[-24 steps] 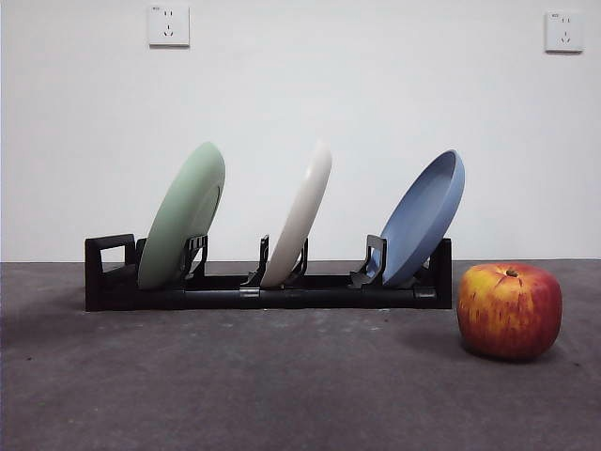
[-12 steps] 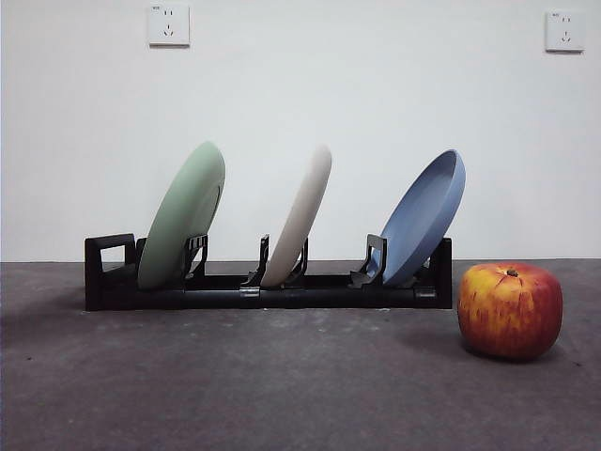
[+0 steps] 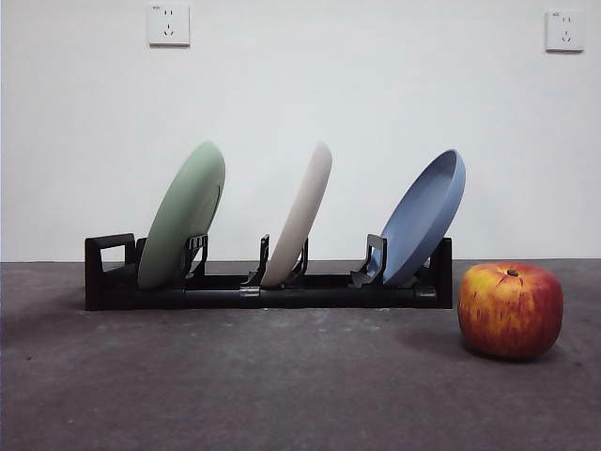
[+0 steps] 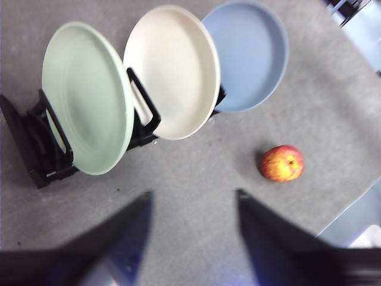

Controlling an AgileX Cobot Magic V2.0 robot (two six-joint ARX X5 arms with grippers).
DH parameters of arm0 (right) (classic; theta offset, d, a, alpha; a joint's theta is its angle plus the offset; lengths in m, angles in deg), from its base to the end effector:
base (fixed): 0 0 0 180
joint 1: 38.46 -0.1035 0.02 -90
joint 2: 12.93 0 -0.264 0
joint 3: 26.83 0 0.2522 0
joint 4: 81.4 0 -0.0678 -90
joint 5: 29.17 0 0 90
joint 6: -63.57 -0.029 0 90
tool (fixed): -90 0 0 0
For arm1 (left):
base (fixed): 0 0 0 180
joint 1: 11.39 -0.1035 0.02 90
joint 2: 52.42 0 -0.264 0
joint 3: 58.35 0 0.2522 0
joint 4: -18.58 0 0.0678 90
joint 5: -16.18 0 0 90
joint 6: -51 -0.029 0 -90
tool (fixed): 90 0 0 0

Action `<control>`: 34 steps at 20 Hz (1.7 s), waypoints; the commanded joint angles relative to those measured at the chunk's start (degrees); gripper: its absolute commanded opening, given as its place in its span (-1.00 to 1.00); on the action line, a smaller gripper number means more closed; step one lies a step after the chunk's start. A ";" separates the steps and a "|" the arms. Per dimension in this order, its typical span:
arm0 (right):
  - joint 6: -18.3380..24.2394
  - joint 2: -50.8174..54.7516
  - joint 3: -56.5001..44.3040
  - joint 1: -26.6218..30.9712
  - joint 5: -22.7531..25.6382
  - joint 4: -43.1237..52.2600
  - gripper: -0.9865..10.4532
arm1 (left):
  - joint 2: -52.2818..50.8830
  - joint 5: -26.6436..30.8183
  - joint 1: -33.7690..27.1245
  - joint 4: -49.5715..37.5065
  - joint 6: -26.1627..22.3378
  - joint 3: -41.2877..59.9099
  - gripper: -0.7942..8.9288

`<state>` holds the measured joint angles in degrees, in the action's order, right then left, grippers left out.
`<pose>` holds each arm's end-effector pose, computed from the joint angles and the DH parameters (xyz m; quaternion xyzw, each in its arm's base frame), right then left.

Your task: Take the green plate from the plate rack,put the plate on the table,take the apple from the table,put the apple in the plate

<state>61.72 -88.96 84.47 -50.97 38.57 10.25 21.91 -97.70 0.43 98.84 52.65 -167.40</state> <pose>0.2114 0.0582 0.4297 0.0517 0.4495 0.2601 0.8530 0.2149 -0.0570 0.4340 -0.0533 0.3889 -0.2771 0.8770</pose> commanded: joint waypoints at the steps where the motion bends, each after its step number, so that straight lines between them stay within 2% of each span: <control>1: 0.52 -0.22 0.68 -0.74 0.24 1.36 0.33 | 1.16 1.14 1.22 -0.55 -0.28 -0.11 0.20; 7: -1.20 -0.26 0.68 -1.05 0.22 4.31 0.33 | 6.95 3.56 2.91 -11.28 4.17 -1.81 0.20; 16: -2.69 -0.37 0.68 -1.05 0.24 4.31 0.32 | 30.62 14.80 5.68 -0.35 3.63 -30.21 0.20; 18: -2.82 -0.37 0.68 -1.05 0.24 4.20 0.32 | 34.29 16.55 6.10 1.29 3.32 -33.57 0.20; 30: -3.10 -0.37 0.68 -1.05 0.31 4.11 0.32 | 44.02 19.06 6.14 1.20 2.73 -34.05 0.19; 34: -3.08 -0.37 0.68 -1.05 1.73 4.11 0.32 | 45.66 19.04 6.25 1.22 2.73 -34.05 0.19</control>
<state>58.84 -89.11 84.93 -51.93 40.07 14.16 67.15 -78.88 6.42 100.20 56.06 -201.54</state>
